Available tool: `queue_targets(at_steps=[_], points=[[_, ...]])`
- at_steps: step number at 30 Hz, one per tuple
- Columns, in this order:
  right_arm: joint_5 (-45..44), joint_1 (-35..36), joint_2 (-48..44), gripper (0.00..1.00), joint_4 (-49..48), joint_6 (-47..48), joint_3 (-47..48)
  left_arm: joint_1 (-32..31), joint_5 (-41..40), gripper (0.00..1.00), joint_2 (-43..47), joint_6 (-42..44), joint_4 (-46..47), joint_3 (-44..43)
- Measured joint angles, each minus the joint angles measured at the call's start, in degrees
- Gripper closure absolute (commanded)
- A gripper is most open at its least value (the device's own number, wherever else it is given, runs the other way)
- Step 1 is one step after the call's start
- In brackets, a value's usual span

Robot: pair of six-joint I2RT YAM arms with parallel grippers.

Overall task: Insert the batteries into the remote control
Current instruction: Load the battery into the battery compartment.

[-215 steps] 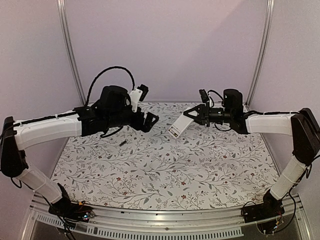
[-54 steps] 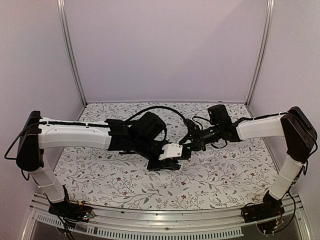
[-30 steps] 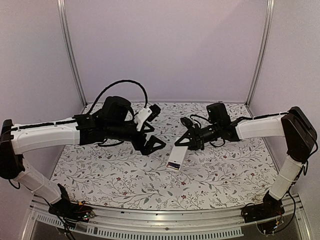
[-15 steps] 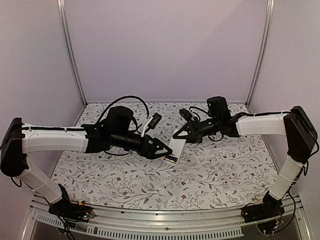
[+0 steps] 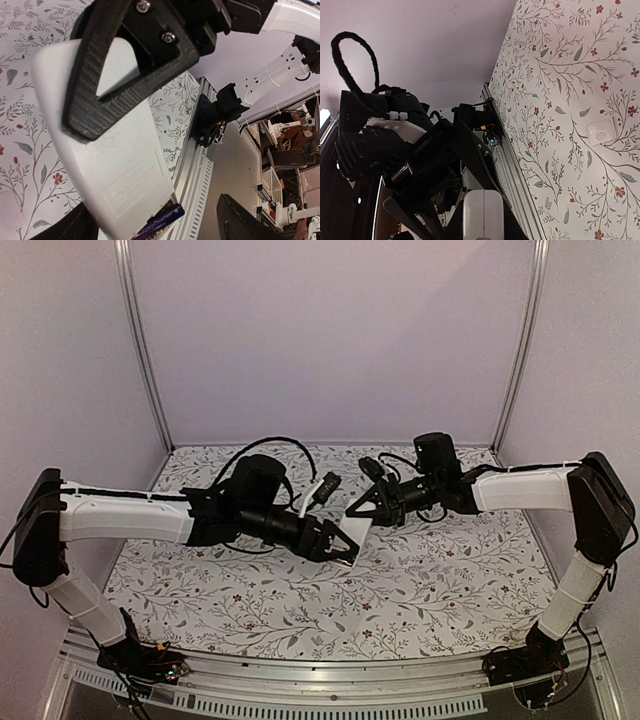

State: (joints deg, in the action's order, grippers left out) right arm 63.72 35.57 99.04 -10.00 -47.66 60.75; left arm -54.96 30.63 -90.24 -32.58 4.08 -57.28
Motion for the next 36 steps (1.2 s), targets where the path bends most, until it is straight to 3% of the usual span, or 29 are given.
queue_targets(at_steps=[8,31,33,36], points=[[-0.1,0.0,0.0,1.0,-0.1,0.0,0.0,-0.3,0.1,0.26,-1.1,1.3,-1.3,-0.7],[1.0,0.0,0.0,1.0,-2.5,0.3,0.0,0.3,0.8,0.65,-2.3,0.8,-2.8,-1.2],[1.7,0.0,-0.1,1.0,-3.2,0.7,0.0,0.4,1.8,0.66,-2.3,0.6,-2.4,-1.2],[2.1,-0.1,-0.4,1.0,-3.9,0.7,0.0,1.1,3.3,0.54,-2.3,0.7,-1.1,-0.8]])
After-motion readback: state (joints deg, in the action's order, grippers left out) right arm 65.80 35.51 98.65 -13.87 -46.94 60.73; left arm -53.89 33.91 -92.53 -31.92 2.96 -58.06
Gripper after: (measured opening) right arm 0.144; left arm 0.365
